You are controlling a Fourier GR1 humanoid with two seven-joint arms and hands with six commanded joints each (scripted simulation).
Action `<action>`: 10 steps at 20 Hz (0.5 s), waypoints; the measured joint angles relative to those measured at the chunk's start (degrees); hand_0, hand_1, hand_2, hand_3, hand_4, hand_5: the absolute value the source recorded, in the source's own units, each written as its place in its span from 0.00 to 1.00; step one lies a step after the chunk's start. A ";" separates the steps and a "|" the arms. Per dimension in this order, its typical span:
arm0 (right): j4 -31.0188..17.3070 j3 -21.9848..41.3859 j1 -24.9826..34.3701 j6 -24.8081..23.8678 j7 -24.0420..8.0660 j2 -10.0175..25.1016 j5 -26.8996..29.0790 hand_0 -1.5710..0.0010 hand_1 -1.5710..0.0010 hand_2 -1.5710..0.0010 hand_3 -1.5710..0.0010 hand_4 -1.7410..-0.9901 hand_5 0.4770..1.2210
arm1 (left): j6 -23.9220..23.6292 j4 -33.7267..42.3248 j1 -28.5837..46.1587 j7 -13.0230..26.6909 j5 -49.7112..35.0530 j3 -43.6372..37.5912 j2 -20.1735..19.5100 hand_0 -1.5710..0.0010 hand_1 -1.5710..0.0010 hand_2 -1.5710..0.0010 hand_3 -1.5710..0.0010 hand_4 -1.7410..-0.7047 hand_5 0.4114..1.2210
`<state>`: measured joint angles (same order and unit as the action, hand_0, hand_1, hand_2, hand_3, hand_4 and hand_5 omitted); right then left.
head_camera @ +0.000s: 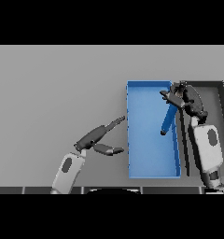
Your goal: Pick up the blue pipe and place it into the blue bin.
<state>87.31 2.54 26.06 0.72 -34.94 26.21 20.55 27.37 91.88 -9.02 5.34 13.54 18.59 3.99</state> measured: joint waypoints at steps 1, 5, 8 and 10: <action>-0.55 2.53 -0.93 -2.51 0.03 2.00 0.64 0.00 0.00 0.00 0.35 0.00 1.00 | -0.13 0.05 -0.30 0.72 0.16 0.04 0.12 1.00 1.00 1.00 1.00 0.83 0.01; -3.70 16.45 -0.24 -15.01 0.05 11.71 10.26 0.25 0.32 0.32 0.60 0.20 1.00 | -0.87 -0.02 0.07 0.18 1.22 0.80 0.49 1.00 1.00 1.00 1.00 0.83 0.01; -6.20 28.11 4.39 -20.51 0.00 19.82 20.06 0.62 0.65 0.65 0.79 0.54 1.00 | -0.62 0.06 -0.20 0.62 1.01 0.53 0.20 1.00 1.00 1.00 1.00 0.83 0.02; -6.96 35.91 8.54 -19.53 0.04 23.09 23.56 0.76 0.78 0.78 0.87 0.69 0.89 | -0.37 -0.35 -0.54 0.72 0.69 0.33 0.26 1.00 1.00 1.00 1.00 0.83 0.02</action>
<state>80.35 38.45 34.60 -18.81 -34.91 49.30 44.11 27.00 91.54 -9.56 6.06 14.23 18.92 4.25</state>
